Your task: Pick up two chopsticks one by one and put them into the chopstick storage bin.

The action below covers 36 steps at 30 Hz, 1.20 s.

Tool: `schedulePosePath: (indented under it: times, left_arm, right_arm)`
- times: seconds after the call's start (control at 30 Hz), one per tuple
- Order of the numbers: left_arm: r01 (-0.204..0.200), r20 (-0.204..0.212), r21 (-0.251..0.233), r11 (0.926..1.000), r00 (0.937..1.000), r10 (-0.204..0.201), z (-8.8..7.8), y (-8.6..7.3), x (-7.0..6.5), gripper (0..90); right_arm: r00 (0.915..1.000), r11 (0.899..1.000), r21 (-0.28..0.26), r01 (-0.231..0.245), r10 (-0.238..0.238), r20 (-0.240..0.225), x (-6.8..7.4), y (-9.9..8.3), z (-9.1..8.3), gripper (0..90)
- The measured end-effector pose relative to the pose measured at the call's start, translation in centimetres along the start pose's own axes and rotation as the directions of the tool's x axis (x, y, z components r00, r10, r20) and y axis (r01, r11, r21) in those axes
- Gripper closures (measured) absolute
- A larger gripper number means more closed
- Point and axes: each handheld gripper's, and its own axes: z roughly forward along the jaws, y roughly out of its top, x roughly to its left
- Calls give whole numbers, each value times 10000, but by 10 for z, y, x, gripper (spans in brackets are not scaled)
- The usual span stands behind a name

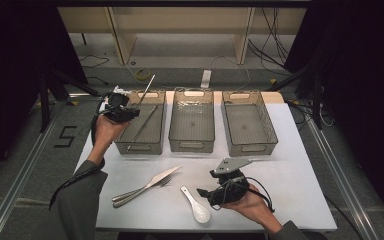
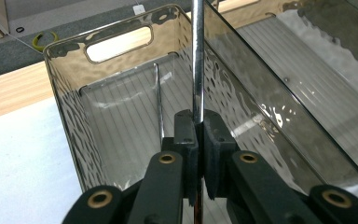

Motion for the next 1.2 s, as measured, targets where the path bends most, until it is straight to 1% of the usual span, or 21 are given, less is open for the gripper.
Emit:
schedulePosePath:
  times: [0.1, 0.17, 0.23, 0.43, 0.53, 0.7, 0.73, 0.8, 0.9, 1.03, 1.07, 1.13, 1.17, 1.2]
  left_arm:
    - [-33, -96, 79, 10000, 9999, 33, 5, 0, 1, 849]
    - [69, -104, 52, 10000, 9999, -69, 8, -1, 1, 849]
    - [75, -130, 136, 9999, 9999, -74, 12, -2, 2, 849]
    - [358, -125, 334, 9988, 9993, -354, 24, -10, 5, 847]
    - [357, -142, 440, 9984, 9993, -351, 27, -13, 6, 846]
    - [596, -151, 575, 9966, 9982, -588, 32, -16, 7, 841]
    - [621, -146, 596, 9963, 9980, -613, 32, -17, 6, 823]
    - [650, -237, 599, 9961, 9977, -637, 32, -17, 5, 714]
    - [863, -243, 589, 9945, 9961, -850, 29, -16, 6, 614]
    - [1209, 123, 323, 9921, 9925, -1213, 18, -16, 4, 483]
    - [1266, 237, 184, 9918, 9916, -1270, 13, -17, 2, 447]
    - [1447, 493, -247, 9892, 9884, -1434, 2, -20, -1, 405]
    - [1432, 623, -344, 9891, 9881, -1409, -3, -22, -4, 386]
    - [1332, 693, -398, 9903, 9891, -1303, -9, -24, -6, 366]
  right_arm:
    - [9999, 10000, -3, 86, -86, -62, 1, 0, 0, 264]
    - [9999, 10000, -2, 91, -91, -92, 2, 0, 0, 264]
    - [9998, 9999, 4, 147, -147, -97, 3, 0, 0, 264]
    - [9996, 9997, 45, 237, -236, -142, 3, 0, -1, 264]
    - [9994, 9996, 62, 292, -291, -180, 4, 0, 0, 264]
    - [9994, 9995, 89, 289, -288, -182, 4, 0, 1, 264]
    - [9994, 9996, 91, 281, -279, -179, 4, 0, 0, 264]
    - [9995, 9996, 101, 280, -279, -164, 4, 0, 0, 264]
    - [9995, 9995, 161, 289, -286, -152, 4, -1, 1, 264]
    - [9994, 9997, 82, 251, -249, -229, 4, 0, 0, 268]
    - [9995, 9996, 95, 261, -259, -195, 4, 0, 0, 268]
    - [9995, 9995, 188, 270, -267, -169, 4, 0, 1, 268]
    - [9996, 9995, 220, 210, -207, -170, 4, 0, 1, 268]
    - [9996, 9995, 239, 208, -204, -180, 4, 0, 2, 267]
